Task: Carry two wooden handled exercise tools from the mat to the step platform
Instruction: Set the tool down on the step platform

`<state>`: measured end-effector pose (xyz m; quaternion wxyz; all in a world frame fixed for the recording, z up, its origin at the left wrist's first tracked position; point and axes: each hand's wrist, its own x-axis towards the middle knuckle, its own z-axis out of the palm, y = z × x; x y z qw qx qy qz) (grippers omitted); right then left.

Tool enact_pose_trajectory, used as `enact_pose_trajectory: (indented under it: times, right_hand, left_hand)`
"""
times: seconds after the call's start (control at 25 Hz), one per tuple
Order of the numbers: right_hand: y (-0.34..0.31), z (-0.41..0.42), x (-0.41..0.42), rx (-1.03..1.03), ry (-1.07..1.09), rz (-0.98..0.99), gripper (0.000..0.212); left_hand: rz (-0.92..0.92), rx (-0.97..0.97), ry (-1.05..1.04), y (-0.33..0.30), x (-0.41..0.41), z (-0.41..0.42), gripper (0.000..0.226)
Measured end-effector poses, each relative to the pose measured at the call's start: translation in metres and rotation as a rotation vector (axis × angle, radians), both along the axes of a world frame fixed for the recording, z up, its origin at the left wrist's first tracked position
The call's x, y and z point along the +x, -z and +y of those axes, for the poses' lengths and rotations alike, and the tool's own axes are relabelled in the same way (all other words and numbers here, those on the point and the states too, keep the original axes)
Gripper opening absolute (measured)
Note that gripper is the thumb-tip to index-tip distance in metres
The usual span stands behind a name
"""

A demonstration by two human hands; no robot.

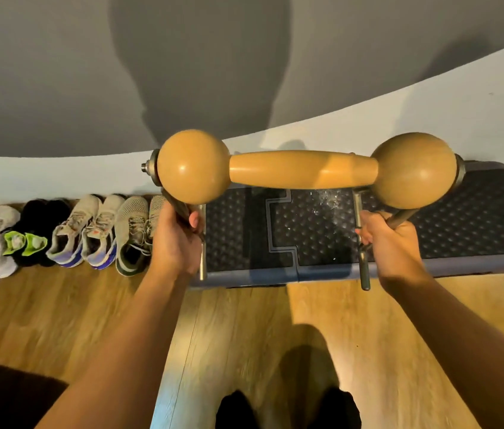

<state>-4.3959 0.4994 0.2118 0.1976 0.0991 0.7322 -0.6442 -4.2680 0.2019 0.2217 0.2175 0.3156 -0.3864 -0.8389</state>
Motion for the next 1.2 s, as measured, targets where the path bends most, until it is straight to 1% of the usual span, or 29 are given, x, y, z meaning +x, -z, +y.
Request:
enact_pose_trajectory:
  times: [0.04, 0.12, 0.24, 0.28, 0.36, 0.44, 0.52, 0.6, 0.72, 0.8, 0.92, 1.0, 1.08, 1.2]
  right_hand:
    - [0.014, 0.0, -0.001, 0.005, -0.004, -0.017, 0.03]
    - [0.037, -0.001, -0.005, 0.013, -0.018, -0.03, 0.03]
    - [0.064, -0.001, -0.013, 0.017, -0.058, -0.028, 0.035]
    - [0.071, -0.002, -0.017, 0.015, -0.066, -0.027, 0.033]
    - [0.084, -0.002, -0.022, 0.005, -0.062, -0.028, 0.02]
    - [0.097, -0.003, -0.027, -0.002, -0.048, -0.023, 0.015]
    - [0.106, -0.006, -0.031, 0.008, -0.032, -0.019, 0.02]
    - [0.11, -0.008, -0.033, 0.021, -0.026, -0.031, 0.032]
    - [0.115, -0.009, -0.033, 0.004, -0.045, -0.012, 0.037]
    - [0.119, -0.01, -0.03, -0.023, -0.073, 0.018, 0.045]
    - [0.125, -0.008, -0.025, -0.05, -0.09, 0.031, 0.051]
    - [0.129, -0.006, -0.024, -0.031, -0.04, -0.008, 0.045]
    - [0.133, -0.006, -0.023, 0.009, 0.001, -0.043, 0.029]
    - [0.143, -0.004, -0.025, 0.048, 0.018, -0.076, 0.022]
  left_hand:
    - [0.011, -0.021, 0.023, 0.016, 0.001, 0.001, 0.028]
    - [0.016, -0.051, 0.05, 0.046, 0.002, 0.003, 0.03]
    - [0.001, -0.053, 0.048, 0.08, 0.003, 0.005, 0.034]
    - [-0.004, -0.056, 0.054, 0.088, 0.002, 0.005, 0.036]
    - [-0.003, -0.057, 0.074, 0.099, 0.0, 0.004, 0.04]
    - [-0.003, -0.041, 0.083, 0.108, -0.006, 0.001, 0.04]
    - [-0.013, -0.026, 0.08, 0.116, -0.009, -0.002, 0.038]
    - [-0.011, -0.023, 0.082, 0.122, -0.012, -0.003, 0.036]
    - [-0.011, -0.026, 0.082, 0.129, -0.017, -0.004, 0.041]
    - [-0.003, -0.036, 0.1, 0.133, -0.018, -0.006, 0.046]
    - [-0.008, -0.044, 0.13, 0.141, -0.019, -0.006, 0.047]
    - [-0.032, -0.023, 0.122, 0.143, -0.019, -0.004, 0.047]
    - [-0.042, -0.037, 0.135, 0.146, -0.019, 0.0, 0.048]
    - [-0.045, -0.068, 0.156, 0.151, -0.021, 0.003, 0.045]
